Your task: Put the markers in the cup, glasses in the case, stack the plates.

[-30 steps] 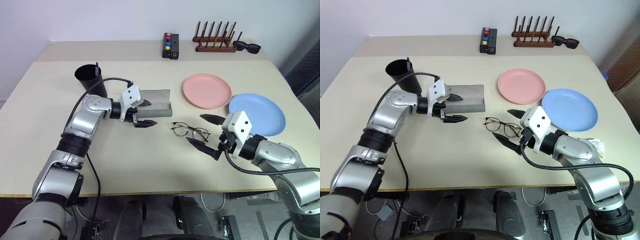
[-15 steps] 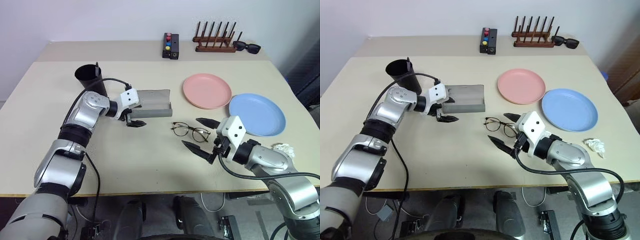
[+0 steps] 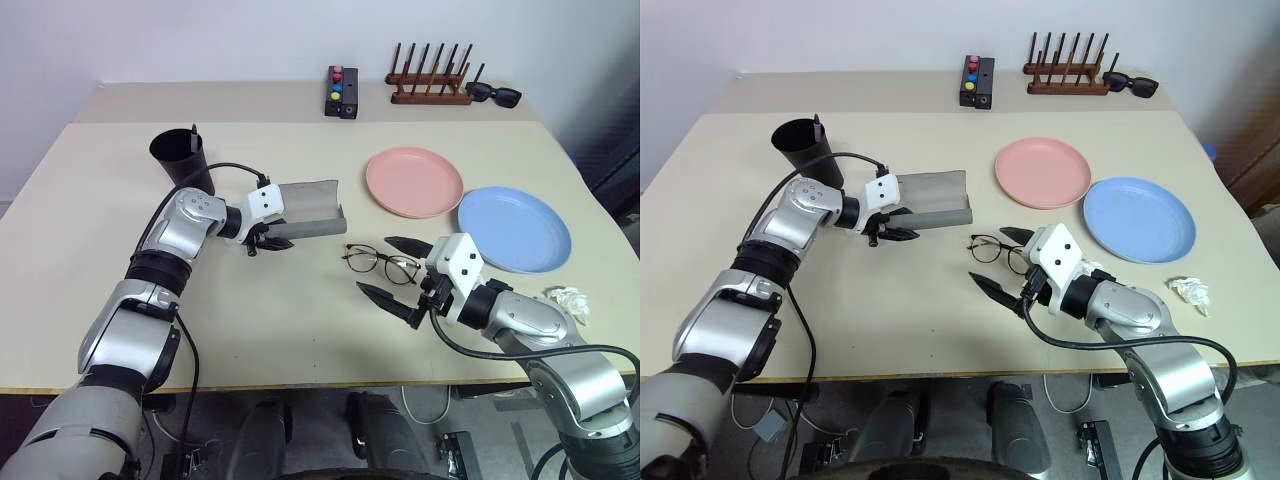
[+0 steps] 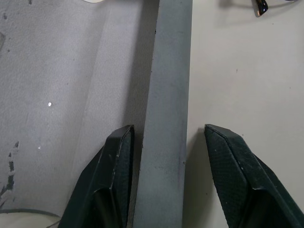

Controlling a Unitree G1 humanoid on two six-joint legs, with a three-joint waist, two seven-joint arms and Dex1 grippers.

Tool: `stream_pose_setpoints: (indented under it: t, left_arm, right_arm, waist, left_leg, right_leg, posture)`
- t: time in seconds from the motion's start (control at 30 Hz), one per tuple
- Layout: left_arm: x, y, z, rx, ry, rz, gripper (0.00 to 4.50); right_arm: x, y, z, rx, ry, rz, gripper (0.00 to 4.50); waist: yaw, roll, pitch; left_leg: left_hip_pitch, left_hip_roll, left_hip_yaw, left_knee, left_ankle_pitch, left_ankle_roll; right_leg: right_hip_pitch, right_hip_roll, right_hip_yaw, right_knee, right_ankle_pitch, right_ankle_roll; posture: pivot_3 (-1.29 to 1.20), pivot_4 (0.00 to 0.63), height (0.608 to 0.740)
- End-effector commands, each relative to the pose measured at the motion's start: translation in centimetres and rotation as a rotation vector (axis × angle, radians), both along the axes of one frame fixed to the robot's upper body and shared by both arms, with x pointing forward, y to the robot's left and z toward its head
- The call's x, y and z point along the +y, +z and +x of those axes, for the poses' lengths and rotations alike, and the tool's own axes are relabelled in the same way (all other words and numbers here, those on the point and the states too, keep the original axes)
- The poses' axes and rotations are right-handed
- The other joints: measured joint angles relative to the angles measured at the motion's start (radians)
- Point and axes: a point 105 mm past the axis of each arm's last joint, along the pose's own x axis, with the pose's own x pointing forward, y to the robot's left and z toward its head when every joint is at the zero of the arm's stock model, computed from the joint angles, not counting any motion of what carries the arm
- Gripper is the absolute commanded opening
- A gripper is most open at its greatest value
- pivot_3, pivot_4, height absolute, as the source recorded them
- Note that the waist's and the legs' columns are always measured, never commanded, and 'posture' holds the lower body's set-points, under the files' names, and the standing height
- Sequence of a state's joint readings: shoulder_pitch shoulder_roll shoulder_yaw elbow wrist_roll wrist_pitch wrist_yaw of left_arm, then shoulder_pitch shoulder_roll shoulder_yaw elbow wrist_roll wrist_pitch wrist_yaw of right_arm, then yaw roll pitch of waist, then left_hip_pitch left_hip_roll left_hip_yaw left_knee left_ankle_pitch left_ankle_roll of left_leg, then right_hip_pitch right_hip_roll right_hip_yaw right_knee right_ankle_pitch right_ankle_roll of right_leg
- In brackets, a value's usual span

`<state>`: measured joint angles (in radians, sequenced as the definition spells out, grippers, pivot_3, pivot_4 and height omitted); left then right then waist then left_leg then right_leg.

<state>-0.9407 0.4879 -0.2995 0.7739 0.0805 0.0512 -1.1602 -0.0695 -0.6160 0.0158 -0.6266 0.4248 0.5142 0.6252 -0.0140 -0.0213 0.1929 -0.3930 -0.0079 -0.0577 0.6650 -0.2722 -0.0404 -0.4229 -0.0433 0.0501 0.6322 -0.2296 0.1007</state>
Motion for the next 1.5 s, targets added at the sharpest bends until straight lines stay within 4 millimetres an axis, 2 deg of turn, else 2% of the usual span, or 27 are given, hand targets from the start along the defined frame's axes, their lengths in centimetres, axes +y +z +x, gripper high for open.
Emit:
stream_pose_setpoints:
  t: [0.03,0.1,0.13,0.2,0.27,0.4,0.57,0.7,0.77,0.93,1.1,1.2,1.47,1.5]
  left_arm:
    - [-0.2,1.1,0.0,-0.032,-0.016,-0.033,2.23]
    - [-0.2,1.1,-0.4,-0.018,-0.037,-0.046,2.23]
    - [-0.2,1.1,-0.4,-0.019,-0.036,-0.051,1.70]
    - [-0.2,1.1,-0.6,-0.014,-0.044,-0.054,1.05]
    - [-0.2,1.1,-0.8,-0.009,-0.060,-0.051,0.05]
    - [0.1,0.9,-0.8,-0.024,-0.044,-0.040,0.05]
    - [0.2,1.8,-1.9,-0.028,-0.104,-0.054,0.05]
    - [0.7,3.0,-5.4,0.055,-0.181,-0.103,0.05]
    - [1.8,2.7,-7.4,0.094,-0.198,-0.076,0.05]
    - [3.5,1.8,-9.6,0.149,-0.126,-0.041,0.05]
    - [3.7,0.9,-11.9,0.190,-0.121,-0.029,0.05]
    - [3.7,0.7,-12.3,0.193,-0.121,-0.023,0.05]
    - [3.7,0.2,-12.0,0.195,-0.140,-0.013,0.05]
    - [3.7,0.2,-11.9,0.193,-0.144,-0.012,0.34]
  right_arm:
    - [0.4,1.1,-0.2,-0.052,0.020,0.009,4.50]
    - [0.4,1.1,-0.2,-0.052,0.022,0.009,4.50]
    - [0.5,1.1,-0.2,-0.052,0.023,0.009,4.50]
    - [0.5,1.1,-0.1,-0.052,0.025,0.009,4.50]
    - [0.5,1.1,-0.1,-0.053,0.025,0.008,4.50]
    - [0.7,1.2,-0.1,-0.055,0.030,0.009,4.50]
    - [0.8,1.2,0.0,-0.059,0.035,0.008,4.50]
    - [0.7,1.4,0.0,-0.065,0.033,0.004,4.50]
    - [0.6,1.4,-0.1,-0.063,0.032,0.003,4.50]
    - [0.7,1.1,-0.3,-0.053,0.038,0.003,4.50]
    - [1.1,1.0,-0.2,-0.047,0.060,0.010,4.50]
    - [1.3,1.0,0.0,-0.047,0.072,0.010,4.50]
    - [1.5,1.0,0.2,-0.048,0.087,0.008,4.50]
    - [1.5,1.0,0.1,-0.048,0.086,0.007,4.50]
  waist:
    - [0.000,0.000,0.000]
    - [0.000,0.000,0.000]
    - [-0.001,0.000,0.000]
    - [-0.001,0.000,0.000]
    - [0.000,0.000,0.000]
    - [0.000,0.000,0.000]
    - [-0.002,0.000,0.000]
    - [-0.009,0.000,0.000]
    - [-0.008,0.000,0.000]
    - [0.001,0.000,0.000]
    - [0.000,0.001,0.000]
    - [-0.002,0.001,0.000]
    - [-0.001,0.001,0.000]
    - [-0.001,0.001,0.000]
  left_leg:
    - [0.000,0.000,0.000,0.000,0.000,0.000]
    - [0.000,0.000,0.000,0.000,0.000,0.000]
    - [0.000,0.000,0.000,0.000,0.000,0.000]
    - [0.000,0.000,0.000,0.000,0.000,0.000]
    - [0.000,0.000,0.000,0.000,0.000,0.000]
    - [0.000,0.000,0.000,0.000,0.000,0.000]
    - [0.000,0.000,0.000,0.000,0.000,0.000]
    - [0.000,0.001,0.000,0.000,0.000,0.000]
    - [0.000,0.002,0.000,0.000,0.000,0.000]
    - [0.001,0.003,0.000,0.000,0.000,0.000]
    - [0.001,0.003,0.001,0.001,0.000,0.000]
    - [0.001,0.003,0.001,0.001,0.000,0.000]
    - [0.001,0.003,0.001,0.000,0.000,0.000]
    - [0.001,0.003,0.001,0.001,0.000,0.000]
  right_leg:
    - [0.000,0.000,0.000,0.000,0.000,0.000]
    - [0.000,0.000,0.000,0.000,0.000,0.000]
    - [0.000,0.000,0.000,0.000,0.000,0.000]
    - [0.000,0.000,0.000,0.000,0.000,0.000]
    - [0.000,0.000,0.000,0.000,0.000,0.000]
    - [0.000,0.000,0.000,0.000,0.000,0.000]
    - [0.000,0.000,0.000,0.000,0.000,0.000]
    - [0.000,0.000,0.000,0.001,0.000,0.000]
    - [-0.001,0.000,0.000,0.001,0.000,0.000]
    - [0.000,0.001,0.000,0.001,-0.001,-0.002]
    - [0.000,0.000,0.000,0.000,-0.002,-0.004]
    - [0.000,0.000,0.000,0.000,-0.002,-0.004]
    - [0.000,0.001,0.000,0.000,-0.002,-0.004]
    - [0.000,0.001,0.000,0.000,-0.002,-0.004]
  posture:
    - [0.00,0.150,0.735]
    - [0.00,0.150,0.735]
    - [0.00,0.150,0.735]
    - [0.00,0.150,0.735]
    - [0.00,0.150,0.735]
    - [0.00,0.150,0.735]
    - [0.00,0.150,0.735]
    - [0.00,0.150,0.735]
    - [0.00,0.150,0.735]
    - [0.00,0.150,0.735]
    - [0.00,0.150,0.735]
    - [0.00,0.150,0.735]
    - [0.00,0.150,0.735]
    - [0.00,0.150,0.735]
